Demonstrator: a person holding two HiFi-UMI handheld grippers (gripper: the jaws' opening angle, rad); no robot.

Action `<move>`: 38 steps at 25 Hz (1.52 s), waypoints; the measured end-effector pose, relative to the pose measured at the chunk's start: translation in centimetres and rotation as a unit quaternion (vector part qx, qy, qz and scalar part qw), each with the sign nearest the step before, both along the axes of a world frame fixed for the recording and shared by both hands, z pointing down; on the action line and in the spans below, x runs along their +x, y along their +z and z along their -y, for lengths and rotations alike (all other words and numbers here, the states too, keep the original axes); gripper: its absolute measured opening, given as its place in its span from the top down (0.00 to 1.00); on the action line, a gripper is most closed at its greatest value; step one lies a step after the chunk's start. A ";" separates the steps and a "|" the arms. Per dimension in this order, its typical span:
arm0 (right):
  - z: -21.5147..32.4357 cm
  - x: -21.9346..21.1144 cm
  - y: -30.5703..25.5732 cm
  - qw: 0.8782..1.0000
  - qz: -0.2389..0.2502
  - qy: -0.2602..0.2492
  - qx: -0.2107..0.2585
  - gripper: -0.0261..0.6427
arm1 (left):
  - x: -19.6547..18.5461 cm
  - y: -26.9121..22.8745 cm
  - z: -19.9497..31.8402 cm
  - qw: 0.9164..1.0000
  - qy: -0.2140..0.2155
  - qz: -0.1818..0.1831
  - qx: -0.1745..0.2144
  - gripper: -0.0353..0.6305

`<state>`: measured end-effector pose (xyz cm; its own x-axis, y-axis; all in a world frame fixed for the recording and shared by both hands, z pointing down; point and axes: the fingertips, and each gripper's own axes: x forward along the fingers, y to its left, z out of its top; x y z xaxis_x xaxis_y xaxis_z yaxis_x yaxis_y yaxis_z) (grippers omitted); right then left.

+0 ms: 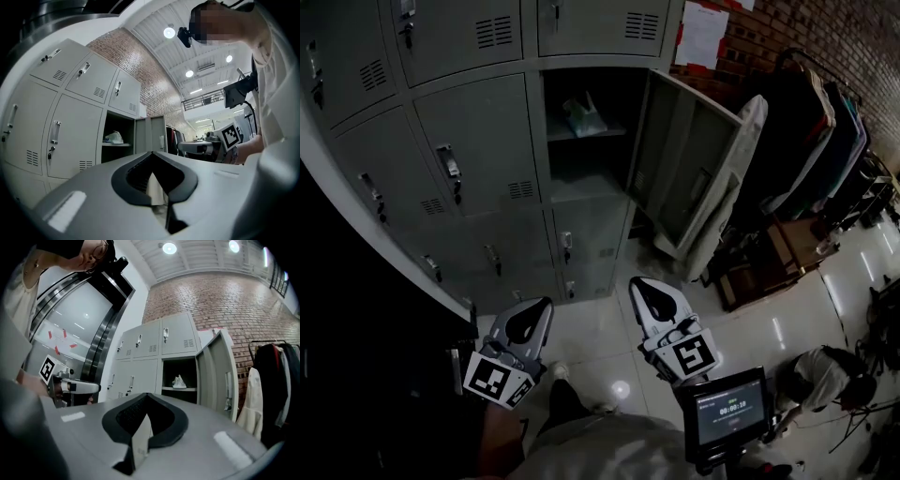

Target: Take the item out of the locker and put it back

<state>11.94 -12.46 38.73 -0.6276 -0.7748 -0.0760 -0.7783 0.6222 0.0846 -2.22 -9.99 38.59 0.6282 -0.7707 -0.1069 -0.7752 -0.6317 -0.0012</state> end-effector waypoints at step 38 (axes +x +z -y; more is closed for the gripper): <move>-2.1 -1.0 -1.4 1.000 -0.024 -0.002 -0.001 0.95 | -0.3 -1.6 -1.4 1.000 0.011 0.023 0.016 0.94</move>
<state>10.99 -10.39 37.37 -0.6332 -0.7727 -0.0448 -0.7712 0.6251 0.1206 -2.49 -8.55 37.03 0.6492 -0.7538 -0.1019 -0.7603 -0.6470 -0.0577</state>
